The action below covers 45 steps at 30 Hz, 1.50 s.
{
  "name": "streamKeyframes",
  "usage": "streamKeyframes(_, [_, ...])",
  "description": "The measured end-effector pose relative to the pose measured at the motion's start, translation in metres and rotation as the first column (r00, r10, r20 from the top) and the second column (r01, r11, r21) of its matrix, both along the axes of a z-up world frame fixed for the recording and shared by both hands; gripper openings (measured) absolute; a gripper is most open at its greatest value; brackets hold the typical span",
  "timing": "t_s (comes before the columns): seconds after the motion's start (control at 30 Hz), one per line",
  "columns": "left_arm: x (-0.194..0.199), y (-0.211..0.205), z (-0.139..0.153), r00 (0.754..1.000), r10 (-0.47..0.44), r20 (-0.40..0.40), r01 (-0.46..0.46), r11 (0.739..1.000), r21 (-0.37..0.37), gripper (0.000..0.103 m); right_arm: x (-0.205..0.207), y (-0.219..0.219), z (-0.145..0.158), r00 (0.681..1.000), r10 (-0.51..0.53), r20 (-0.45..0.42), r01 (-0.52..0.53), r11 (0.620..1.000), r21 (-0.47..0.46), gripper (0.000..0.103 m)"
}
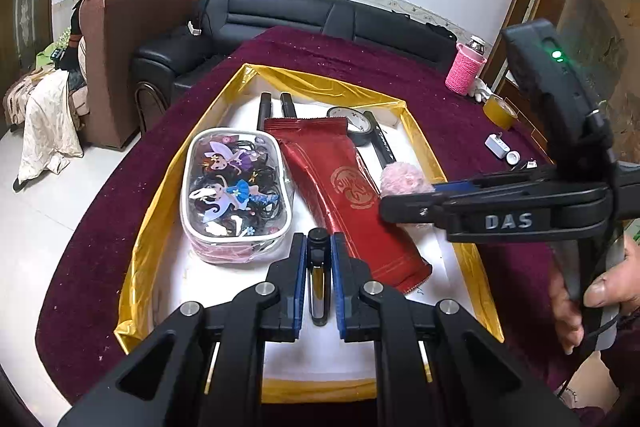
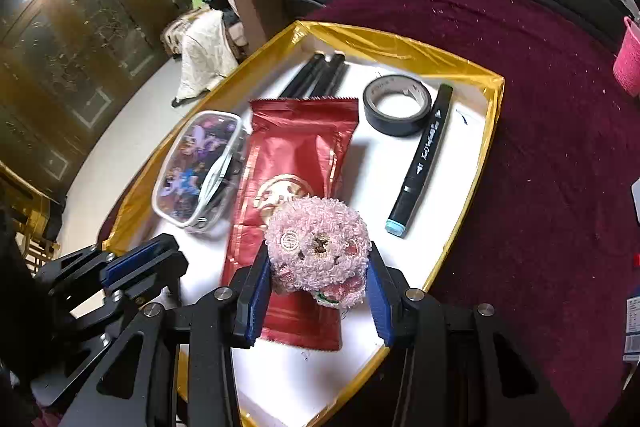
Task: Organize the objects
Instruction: 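Lower the pen with the left gripper while the right lowers the plush into the tray, then lift both grippers away and move them toward the white medicine boxes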
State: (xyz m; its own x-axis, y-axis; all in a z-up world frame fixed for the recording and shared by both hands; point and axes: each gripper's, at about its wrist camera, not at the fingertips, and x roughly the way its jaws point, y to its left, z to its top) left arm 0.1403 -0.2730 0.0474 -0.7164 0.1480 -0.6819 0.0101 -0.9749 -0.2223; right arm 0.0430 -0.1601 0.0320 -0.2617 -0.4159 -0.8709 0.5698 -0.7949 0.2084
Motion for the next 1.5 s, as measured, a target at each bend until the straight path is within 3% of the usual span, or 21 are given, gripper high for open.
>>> streamKeyframes(0.17, [-0.006,0.003,-0.006,1.0,0.008,0.013,-0.007,1.0,-0.021,0.012,-0.012,-0.001,-0.007,1.0,-0.02,0.017,0.019,1.0,0.015,0.048])
streamKeyframes(0.23, [-0.007,0.002,-0.008,1.0,0.018,0.016,-0.018,1.0,-0.021,0.017,-0.013,0.0,-0.007,1.0,-0.023,0.019,0.022,1.0,0.016,0.049])
streamKeyframes(0.37, [-0.003,0.0,-0.003,0.999,0.045,-0.002,-0.045,0.999,-0.007,0.067,-0.015,-0.001,-0.008,1.0,-0.025,0.014,0.025,1.0,0.018,0.05])
streamKeyframes(0.43, [0.001,0.001,0.003,0.998,0.062,-0.026,-0.062,0.998,-0.029,0.071,-0.017,-0.003,-0.009,1.0,-0.029,0.006,0.029,0.999,0.018,0.051])
streamKeyframes(0.5, [0.005,0.001,0.01,0.997,0.071,-0.043,-0.073,0.996,-0.043,0.084,-0.016,-0.003,-0.009,0.999,-0.038,-0.005,0.038,0.999,0.015,0.052])
streamKeyframes(0.57, [0.009,0.002,0.017,0.995,0.081,-0.06,-0.084,0.995,-0.05,0.09,-0.016,-0.004,-0.007,0.999,-0.043,-0.019,0.043,0.999,0.015,0.054])
streamKeyframes(0.8, [0.019,0.008,0.038,0.987,0.116,-0.107,-0.129,0.984,-0.119,0.094,-0.008,0.003,0.009,0.998,-0.048,-0.031,0.046,0.997,-0.062,0.061])
streamKeyframes(1.1, [0.021,0.023,0.055,0.986,0.115,-0.12,-0.135,0.974,-0.18,0.098,0.014,0.029,0.05,0.991,-0.088,-0.104,0.069,0.982,-0.174,0.079])
streamKeyframes(1.5, [0.019,0.064,0.069,0.991,0.059,-0.123,-0.089,0.963,-0.256,0.099,0.025,0.096,0.065,0.979,-0.186,-0.081,0.156,0.945,-0.287,0.083])
